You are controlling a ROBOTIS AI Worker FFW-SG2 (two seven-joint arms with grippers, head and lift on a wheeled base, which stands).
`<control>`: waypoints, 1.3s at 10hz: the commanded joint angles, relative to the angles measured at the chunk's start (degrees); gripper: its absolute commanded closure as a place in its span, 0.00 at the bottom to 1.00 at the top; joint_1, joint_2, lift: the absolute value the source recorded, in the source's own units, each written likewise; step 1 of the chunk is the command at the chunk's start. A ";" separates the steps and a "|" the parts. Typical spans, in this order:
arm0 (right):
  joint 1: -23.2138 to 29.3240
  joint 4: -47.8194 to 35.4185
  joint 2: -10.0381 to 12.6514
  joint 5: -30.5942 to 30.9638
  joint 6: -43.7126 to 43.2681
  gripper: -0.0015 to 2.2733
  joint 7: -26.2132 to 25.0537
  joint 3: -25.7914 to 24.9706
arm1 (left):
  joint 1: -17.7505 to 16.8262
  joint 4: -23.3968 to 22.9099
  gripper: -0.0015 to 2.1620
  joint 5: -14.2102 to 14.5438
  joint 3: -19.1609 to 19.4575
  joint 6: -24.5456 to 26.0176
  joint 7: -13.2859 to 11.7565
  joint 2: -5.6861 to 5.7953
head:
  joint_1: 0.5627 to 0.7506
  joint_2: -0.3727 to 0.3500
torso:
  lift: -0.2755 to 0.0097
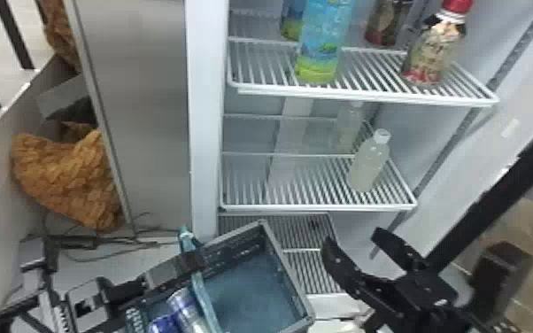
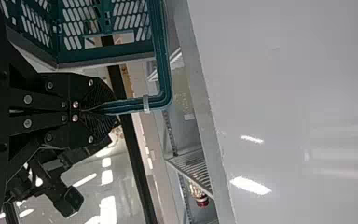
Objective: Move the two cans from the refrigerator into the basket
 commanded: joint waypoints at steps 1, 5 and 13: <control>3.56 -0.16 0.16 -0.82 -6.16 0.06 0.00 -1.91 | 0.04 0.00 0.56 -0.24 -0.01 0.22 -0.01 0.01 | 0.70 0.22 | 0.20; 13.83 -4.09 1.74 -2.08 -13.75 0.06 0.35 -6.13 | 0.18 0.00 0.56 -0.81 -0.13 0.92 0.17 0.01 | 0.70 0.10 | 0.20; 21.84 4.06 3.76 -3.56 -29.78 0.06 4.48 -9.79 | 0.89 -0.28 0.56 -0.35 0.21 0.50 0.17 0.01 | 0.70 0.03 | 0.20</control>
